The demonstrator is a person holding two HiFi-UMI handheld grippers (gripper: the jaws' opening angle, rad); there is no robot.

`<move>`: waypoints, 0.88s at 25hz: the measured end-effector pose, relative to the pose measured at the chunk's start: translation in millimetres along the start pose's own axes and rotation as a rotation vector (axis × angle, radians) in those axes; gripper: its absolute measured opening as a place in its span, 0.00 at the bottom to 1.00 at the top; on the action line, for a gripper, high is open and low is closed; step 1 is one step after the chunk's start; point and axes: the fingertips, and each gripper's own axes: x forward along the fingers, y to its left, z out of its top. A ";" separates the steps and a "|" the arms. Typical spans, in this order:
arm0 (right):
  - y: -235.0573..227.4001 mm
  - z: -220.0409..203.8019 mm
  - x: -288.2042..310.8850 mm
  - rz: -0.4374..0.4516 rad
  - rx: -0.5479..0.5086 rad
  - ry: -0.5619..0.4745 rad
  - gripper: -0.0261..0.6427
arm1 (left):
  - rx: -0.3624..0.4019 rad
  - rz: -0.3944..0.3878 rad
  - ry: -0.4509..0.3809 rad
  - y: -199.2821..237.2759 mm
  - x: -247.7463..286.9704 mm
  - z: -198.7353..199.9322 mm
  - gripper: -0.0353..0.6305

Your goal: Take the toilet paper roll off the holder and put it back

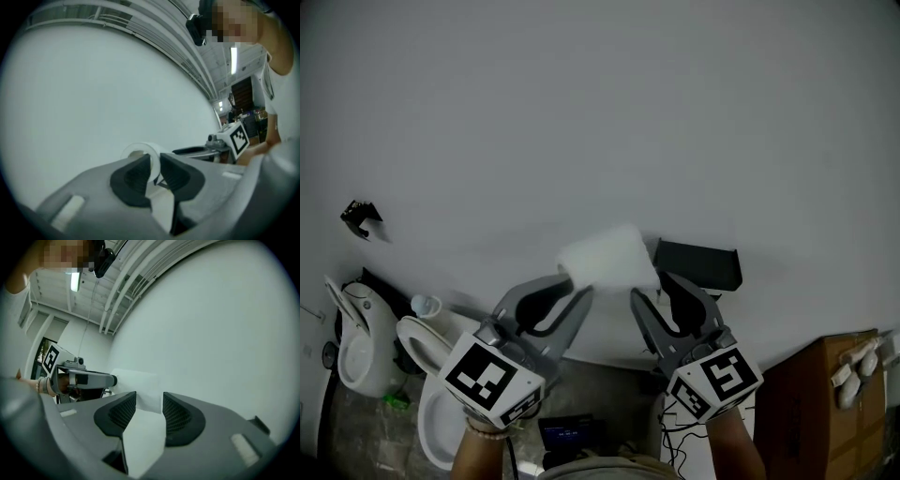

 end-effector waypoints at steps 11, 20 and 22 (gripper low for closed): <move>80.0 -3.3 48.4 0.343 0.075 -0.036 0.33 | 0.000 0.158 0.050 21.1 -76.1 -12.7 0.15; 138.7 -15.7 59.6 0.536 0.090 -0.024 0.33 | -0.027 0.249 0.072 21.7 -127.7 -25.0 0.15; 149.0 -17.7 61.5 0.564 0.093 -0.021 0.33 | -0.041 0.266 0.070 21.9 -137.4 -27.2 0.15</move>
